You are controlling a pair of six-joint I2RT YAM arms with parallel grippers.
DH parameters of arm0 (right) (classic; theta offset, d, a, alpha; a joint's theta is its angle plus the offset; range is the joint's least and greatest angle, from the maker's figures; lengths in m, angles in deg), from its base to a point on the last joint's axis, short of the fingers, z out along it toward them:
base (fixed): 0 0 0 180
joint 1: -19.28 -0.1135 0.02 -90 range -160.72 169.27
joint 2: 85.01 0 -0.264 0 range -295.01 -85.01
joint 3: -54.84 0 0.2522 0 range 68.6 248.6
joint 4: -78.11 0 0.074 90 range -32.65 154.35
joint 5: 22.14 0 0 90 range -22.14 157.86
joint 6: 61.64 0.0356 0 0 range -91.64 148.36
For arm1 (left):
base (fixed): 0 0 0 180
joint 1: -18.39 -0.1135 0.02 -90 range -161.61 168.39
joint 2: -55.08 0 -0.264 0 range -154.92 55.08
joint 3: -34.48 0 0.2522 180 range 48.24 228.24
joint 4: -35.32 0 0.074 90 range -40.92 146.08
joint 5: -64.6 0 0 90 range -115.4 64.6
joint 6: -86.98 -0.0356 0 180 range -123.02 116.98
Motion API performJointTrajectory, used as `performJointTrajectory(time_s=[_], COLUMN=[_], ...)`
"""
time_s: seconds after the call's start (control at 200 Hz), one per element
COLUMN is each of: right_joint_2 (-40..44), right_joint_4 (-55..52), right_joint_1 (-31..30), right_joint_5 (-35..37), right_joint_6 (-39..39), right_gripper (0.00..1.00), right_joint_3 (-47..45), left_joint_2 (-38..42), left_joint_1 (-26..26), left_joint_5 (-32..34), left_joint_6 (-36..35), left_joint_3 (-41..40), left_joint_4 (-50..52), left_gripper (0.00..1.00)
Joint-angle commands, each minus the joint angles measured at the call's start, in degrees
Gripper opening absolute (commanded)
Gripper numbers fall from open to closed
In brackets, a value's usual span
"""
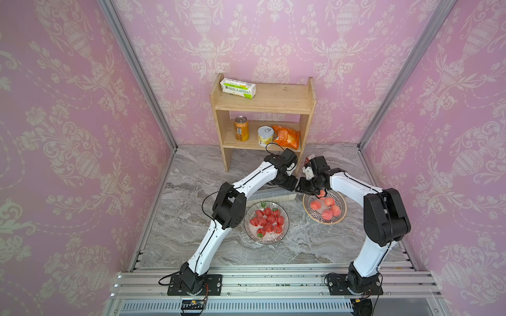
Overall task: Wrap the plate with plastic wrap
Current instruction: Tear off the plastic wrap from the plastic wrap cutting box.
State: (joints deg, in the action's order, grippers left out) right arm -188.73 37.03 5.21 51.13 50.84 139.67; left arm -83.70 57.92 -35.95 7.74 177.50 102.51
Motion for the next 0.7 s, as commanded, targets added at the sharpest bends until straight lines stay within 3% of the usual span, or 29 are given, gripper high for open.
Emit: performJointTrajectory(time_s=[0.0,0.691], right_joint_2=[-3.02,-3.86], right_joint_4=[-5.38,-7.59], right_joint_1=[0.02,0.01], right_joint_5=[4.78,6.91], right_joint_6=[-0.86,-1.62], right_gripper=[0.32,0.30], right_joint_3=[-0.32,0.99], left_joint_2=[2.77,14.77], left_joint_1=[-1.16,-6.45], left_joint_5=[2.99,2.34], left_joint_6=[-1.89,0.06], left_joint_3=[-3.67,-23.68], left_joint_4=[1.76,-7.60], left_gripper=[0.72,0.72])
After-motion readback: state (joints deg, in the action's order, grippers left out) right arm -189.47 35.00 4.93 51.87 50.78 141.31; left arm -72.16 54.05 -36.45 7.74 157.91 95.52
